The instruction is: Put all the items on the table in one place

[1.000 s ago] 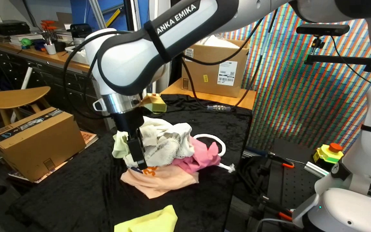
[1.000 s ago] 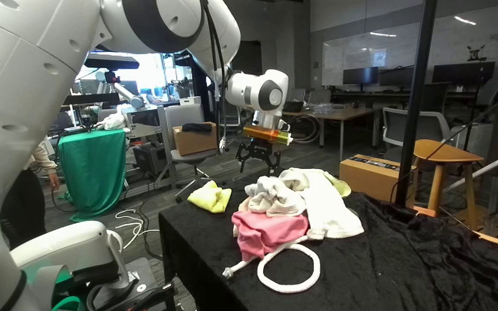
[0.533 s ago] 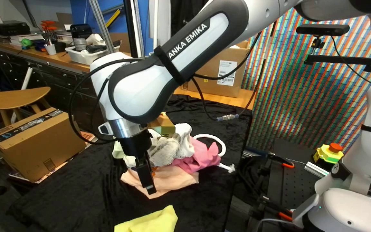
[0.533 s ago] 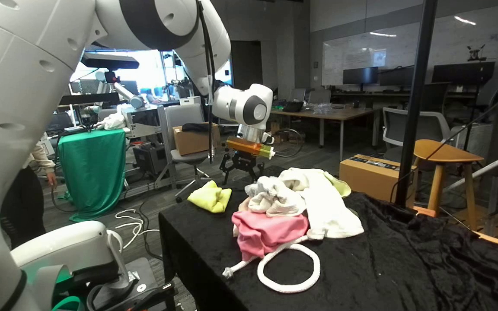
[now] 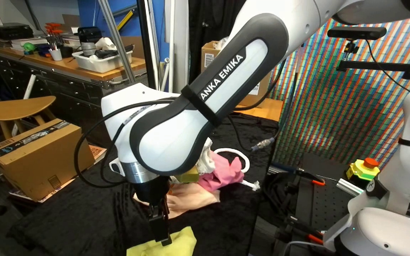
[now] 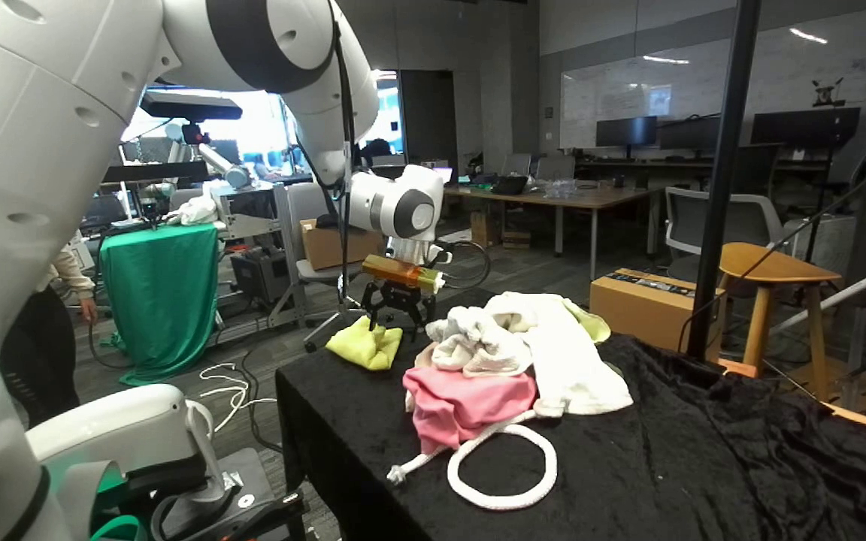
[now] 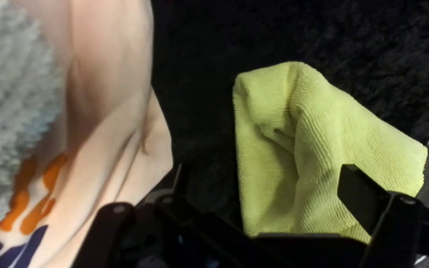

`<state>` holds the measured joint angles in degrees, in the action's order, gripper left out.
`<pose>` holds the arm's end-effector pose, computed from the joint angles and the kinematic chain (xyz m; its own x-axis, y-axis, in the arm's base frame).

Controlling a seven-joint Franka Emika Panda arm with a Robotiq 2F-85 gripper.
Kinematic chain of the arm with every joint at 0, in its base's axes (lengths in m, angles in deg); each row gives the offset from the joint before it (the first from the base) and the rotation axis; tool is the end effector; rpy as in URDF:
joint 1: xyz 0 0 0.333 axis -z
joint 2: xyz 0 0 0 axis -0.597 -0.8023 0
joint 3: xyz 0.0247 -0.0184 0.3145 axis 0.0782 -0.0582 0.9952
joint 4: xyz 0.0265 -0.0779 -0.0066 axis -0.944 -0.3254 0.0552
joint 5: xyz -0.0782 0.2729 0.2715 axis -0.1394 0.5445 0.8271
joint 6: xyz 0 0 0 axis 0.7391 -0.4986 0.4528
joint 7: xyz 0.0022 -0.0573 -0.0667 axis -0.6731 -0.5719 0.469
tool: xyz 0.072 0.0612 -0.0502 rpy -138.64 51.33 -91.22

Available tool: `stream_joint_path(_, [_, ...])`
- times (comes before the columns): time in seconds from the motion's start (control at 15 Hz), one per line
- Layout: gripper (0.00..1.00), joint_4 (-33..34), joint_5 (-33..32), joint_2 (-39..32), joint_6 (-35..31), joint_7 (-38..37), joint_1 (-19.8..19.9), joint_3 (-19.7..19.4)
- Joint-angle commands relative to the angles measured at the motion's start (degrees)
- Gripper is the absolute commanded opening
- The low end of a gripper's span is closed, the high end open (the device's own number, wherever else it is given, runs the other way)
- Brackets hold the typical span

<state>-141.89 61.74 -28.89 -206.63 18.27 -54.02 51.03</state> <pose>0.5319 0.3466 0.2105 0.6836 0.7196 -0.1214 0.6858 -0.6904 -0.2304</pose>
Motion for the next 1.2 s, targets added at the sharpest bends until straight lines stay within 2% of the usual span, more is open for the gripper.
stream_joint_path(0.0, [1.0,0.2,0.4,0.0,1.8,-1.2,-0.1,0.8])
stream_joint_path(0.33, [1.0,0.6,1.1,-0.9,0.9,-1.2,-0.2,1.3])
stream_joint_path(0.73, [1.0,-0.3,0.3,-1.9,-3.4,-3.6,-1.4,1.0])
stream_joint_path(1.13, [1.0,-0.2,0.7,-1.2,-1.4,-4.7,-2.0,1.8])
